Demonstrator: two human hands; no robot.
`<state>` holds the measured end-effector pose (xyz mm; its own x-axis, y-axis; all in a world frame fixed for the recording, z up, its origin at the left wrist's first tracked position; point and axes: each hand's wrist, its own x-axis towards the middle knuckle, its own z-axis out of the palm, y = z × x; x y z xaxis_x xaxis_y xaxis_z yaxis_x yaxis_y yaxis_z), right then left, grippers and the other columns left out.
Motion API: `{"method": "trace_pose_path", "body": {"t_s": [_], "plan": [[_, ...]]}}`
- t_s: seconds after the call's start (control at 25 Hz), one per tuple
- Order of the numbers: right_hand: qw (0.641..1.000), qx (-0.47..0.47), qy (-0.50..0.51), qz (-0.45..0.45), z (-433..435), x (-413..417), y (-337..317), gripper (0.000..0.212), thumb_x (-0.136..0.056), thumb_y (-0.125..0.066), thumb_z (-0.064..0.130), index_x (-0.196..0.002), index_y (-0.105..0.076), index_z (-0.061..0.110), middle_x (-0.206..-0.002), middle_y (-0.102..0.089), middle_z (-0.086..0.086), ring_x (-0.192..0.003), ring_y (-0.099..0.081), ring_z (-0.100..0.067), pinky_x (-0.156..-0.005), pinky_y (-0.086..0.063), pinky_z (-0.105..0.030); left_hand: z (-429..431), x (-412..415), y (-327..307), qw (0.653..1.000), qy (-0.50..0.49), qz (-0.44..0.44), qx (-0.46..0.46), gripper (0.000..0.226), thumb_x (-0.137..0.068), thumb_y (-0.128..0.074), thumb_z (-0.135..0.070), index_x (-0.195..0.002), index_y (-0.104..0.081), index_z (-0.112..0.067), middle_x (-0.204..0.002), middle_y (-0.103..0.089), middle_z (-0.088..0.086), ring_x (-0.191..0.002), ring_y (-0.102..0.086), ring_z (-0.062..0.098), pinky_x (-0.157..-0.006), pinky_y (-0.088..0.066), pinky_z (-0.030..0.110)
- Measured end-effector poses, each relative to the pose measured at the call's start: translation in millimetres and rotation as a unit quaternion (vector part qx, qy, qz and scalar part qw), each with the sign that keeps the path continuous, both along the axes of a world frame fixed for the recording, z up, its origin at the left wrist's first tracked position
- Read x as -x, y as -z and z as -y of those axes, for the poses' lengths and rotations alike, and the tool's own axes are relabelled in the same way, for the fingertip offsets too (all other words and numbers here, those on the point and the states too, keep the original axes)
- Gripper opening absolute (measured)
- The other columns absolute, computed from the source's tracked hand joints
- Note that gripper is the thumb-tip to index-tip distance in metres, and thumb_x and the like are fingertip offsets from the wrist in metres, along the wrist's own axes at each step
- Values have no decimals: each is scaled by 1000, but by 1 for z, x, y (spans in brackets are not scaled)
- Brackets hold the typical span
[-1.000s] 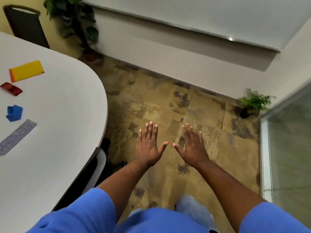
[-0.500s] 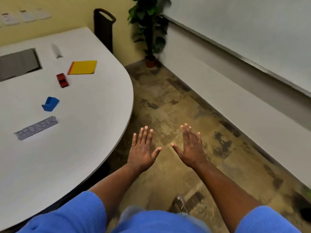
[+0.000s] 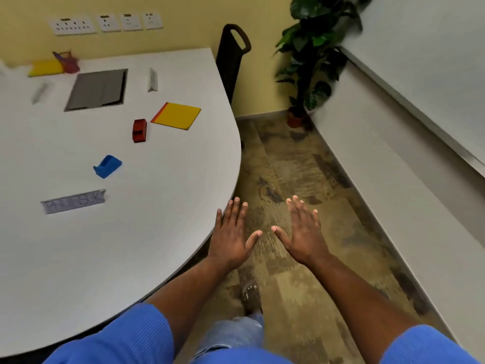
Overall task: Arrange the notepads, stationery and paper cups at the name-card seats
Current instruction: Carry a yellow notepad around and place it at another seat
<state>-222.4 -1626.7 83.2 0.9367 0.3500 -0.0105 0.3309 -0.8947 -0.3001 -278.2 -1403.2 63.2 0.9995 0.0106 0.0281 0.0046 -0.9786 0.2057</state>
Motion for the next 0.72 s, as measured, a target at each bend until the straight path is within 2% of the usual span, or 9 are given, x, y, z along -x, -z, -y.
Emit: {"method": "trace_pose_path", "body": {"t_s": [0.12, 0.2, 0.4, 0.6, 0.72], "plan": [[999, 11, -40, -14, -14, -79, 3, 89, -95, -27, 77, -162, -5, 23, -171, -1, -1, -157, 0, -19, -126, -2, -52, -13, -67, 12, 999, -33, -18, 26, 87, -99, -8, -77, -165, 2, -21, -171, 15, 1, -156, 22, 16, -128, 5, 49], [998, 16, -61, 4, -23, -128, 1, 89, -94, -24, 78, -162, -4, 24, -171, -1, -1, -157, 0, -19, -126, 0, -51, -23, -107, 11, 999, -42, -16, 7, 86, -98, -6, -77, -165, 4, -23, -171, 17, 0, -156, 24, 16, -128, 6, 49], [995, 9, -100, 21, -54, -257, -21, 88, -94, -24, 78, -162, -4, 25, -171, 0, 0, -157, 1, -19, -125, 3, -48, -48, -209, -13, 996, -91, -14, 3, 85, -91, 8, -80, -157, 24, -30, -167, 28, -2, -155, 26, 20, -127, 10, 49], [984, 24, -177, 9, -94, -374, -11, 88, -93, -19, 80, -161, 2, 28, -171, 6, 1, -157, 6, -18, -126, 3, -51, -72, -289, -8, 987, -161, -18, -4, 84, -95, 0, -76, -159, 20, -25, -168, 26, 2, -155, 24, 22, -127, 10, 48], [966, 29, -256, -1, -134, -459, 1, 90, -91, -17, 81, -162, 3, 28, -170, 7, 1, -156, 7, -18, -125, 6, -50, -86, -342, 3, 970, -239, -39, -5, 86, -96, -1, -74, -162, 17, -22, -168, 26, 4, -156, 24, 22, -127, 11, 47]]}}
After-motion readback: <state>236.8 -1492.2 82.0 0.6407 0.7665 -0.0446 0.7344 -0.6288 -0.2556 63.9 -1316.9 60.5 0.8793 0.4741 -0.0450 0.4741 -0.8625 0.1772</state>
